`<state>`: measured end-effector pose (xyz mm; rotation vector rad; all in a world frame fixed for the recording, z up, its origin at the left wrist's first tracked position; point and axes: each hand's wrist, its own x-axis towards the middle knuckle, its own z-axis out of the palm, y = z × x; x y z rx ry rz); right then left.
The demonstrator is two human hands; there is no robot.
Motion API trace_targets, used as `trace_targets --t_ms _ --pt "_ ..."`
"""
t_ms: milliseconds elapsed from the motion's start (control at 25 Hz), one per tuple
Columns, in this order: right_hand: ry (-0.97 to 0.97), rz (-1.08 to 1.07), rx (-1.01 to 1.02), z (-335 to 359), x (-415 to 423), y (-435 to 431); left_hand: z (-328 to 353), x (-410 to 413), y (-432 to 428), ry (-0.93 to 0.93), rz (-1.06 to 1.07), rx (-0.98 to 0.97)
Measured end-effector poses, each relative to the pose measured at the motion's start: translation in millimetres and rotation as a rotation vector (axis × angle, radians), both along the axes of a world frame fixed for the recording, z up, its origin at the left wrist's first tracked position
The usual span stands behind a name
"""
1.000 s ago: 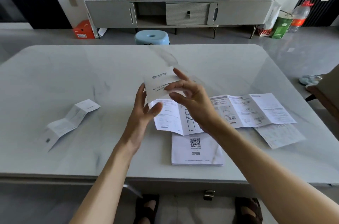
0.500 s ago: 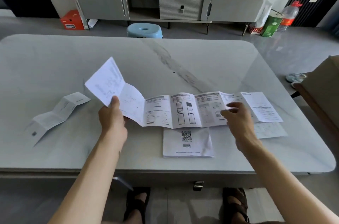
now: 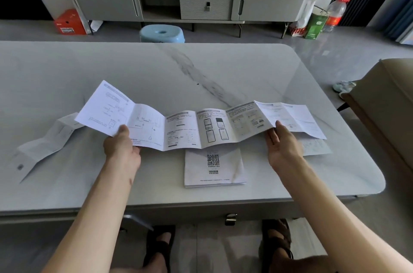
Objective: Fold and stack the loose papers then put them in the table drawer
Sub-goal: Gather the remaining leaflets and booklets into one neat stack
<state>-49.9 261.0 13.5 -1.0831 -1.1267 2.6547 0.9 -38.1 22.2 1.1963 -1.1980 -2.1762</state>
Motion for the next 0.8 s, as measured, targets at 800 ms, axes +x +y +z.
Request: trace_targets --t_ms 800 --pt "0.717 1.330 1.782 -34.7 12.7 -75.4 -12.8 -8.9 -2.0 0.128 -0.129 0.123"
